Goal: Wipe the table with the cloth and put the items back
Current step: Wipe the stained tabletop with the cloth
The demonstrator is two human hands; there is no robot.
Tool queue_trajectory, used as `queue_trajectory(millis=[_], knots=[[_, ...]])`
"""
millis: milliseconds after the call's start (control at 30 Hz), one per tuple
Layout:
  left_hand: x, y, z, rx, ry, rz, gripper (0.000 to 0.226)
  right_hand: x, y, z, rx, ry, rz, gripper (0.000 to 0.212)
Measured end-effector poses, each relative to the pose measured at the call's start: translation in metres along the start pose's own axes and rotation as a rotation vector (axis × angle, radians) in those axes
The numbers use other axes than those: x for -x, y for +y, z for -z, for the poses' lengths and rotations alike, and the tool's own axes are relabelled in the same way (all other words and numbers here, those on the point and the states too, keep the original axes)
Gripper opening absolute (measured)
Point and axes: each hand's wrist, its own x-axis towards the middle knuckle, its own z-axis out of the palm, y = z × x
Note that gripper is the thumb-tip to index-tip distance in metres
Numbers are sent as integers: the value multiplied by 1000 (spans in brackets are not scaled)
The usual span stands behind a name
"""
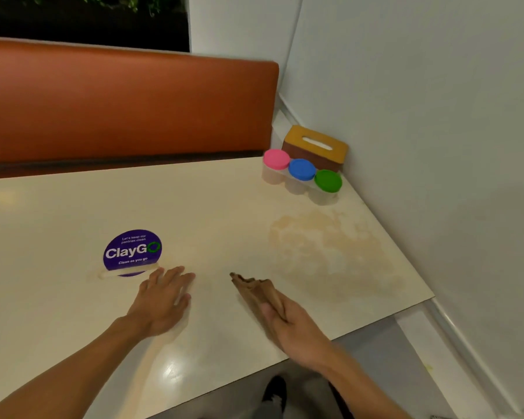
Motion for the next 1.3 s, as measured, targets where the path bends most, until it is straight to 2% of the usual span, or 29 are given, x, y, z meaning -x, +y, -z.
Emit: queue_trajectory(millis=[167,333,400,467,567,667,767,833,900,967,1067,1300], knots=[[-31,41,9,115,130,-56,48,-39,2,70,36,123,15,32],[-74,73,12,131,92,-47,56,-92,11,139,149,217,41,27],[-95,78,16,81,49,-13,61,-118,14,160,156,213,77,32],[-112,83,16,20,-16,42,65,-143,16,176,189,171,136,47],[-128,88,19,-65,-91,88,69,-182,24,190,342,145,192,58],[-136,86,20,-113,-116,98,71,-226,27,192,534,153,166,50],[-137,82,15,-101,-108,94,71,-256,31,181,674,170,172,60],[-138,82,11,-85,-114,93,71,-267,42,171,789,118,176,67],[-140,82,10,-86,-115,89,70,-274,56,158,892,-16,135,73],[-141,78,11,-85,-105,99,69,-276,65,144,887,-93,96,79],[-140,75,8,-62,-89,100,69,-277,75,134,858,-70,107,82],[-144,69,6,77,-120,71,60,-259,83,112,825,-169,249,76]])
